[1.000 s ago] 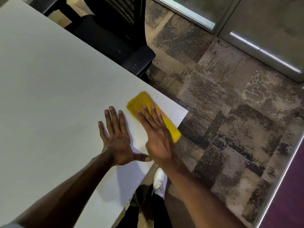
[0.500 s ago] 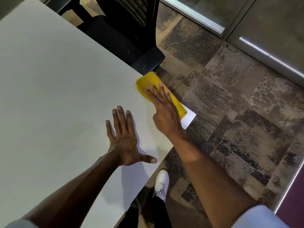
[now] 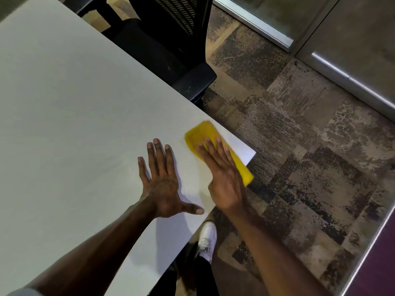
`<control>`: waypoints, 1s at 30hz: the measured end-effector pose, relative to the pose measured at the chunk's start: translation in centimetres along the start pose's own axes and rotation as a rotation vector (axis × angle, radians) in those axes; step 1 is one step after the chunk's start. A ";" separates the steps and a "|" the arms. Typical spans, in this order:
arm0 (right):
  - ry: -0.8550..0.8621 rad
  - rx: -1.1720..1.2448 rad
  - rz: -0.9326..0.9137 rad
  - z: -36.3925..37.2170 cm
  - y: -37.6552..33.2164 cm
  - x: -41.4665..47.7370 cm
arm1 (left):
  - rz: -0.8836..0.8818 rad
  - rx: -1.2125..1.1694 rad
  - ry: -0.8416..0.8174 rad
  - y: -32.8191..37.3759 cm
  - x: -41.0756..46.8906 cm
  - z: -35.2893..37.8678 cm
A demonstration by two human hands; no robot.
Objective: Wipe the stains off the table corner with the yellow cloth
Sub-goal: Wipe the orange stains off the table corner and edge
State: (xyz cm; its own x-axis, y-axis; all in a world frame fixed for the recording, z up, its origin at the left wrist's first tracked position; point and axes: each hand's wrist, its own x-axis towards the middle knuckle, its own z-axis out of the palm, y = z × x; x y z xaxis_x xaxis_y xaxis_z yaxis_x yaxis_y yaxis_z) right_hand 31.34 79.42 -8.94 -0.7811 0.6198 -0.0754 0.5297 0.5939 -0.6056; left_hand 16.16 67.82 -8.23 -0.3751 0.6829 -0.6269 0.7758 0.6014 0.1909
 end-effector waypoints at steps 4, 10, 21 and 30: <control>-0.009 -0.028 0.026 -0.8 1.0 7.3 | 0.002 -0.002 0.006 0.0 0.1 0.0; 0.010 -0.036 0.009 -0.1 0.1 2.8 | 0.016 -0.004 0.021 -0.2 0.0 0.3; 0.003 -0.034 0.099 -1.9 2.3 -1.1 | 0.035 -0.019 0.033 -0.6 0.1 0.5; 0.048 -0.017 0.056 0.6 -0.8 -3.7 | 0.070 -0.042 0.057 -0.9 0.1 0.9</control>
State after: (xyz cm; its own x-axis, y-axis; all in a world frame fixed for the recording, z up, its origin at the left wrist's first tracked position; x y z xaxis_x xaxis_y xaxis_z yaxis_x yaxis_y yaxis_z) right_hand 33.59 76.38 -8.69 -0.7332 0.6764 -0.0704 0.5784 0.5659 -0.5875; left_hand 15.89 67.00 -9.09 -0.3498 0.7459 -0.5668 0.7800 0.5670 0.2648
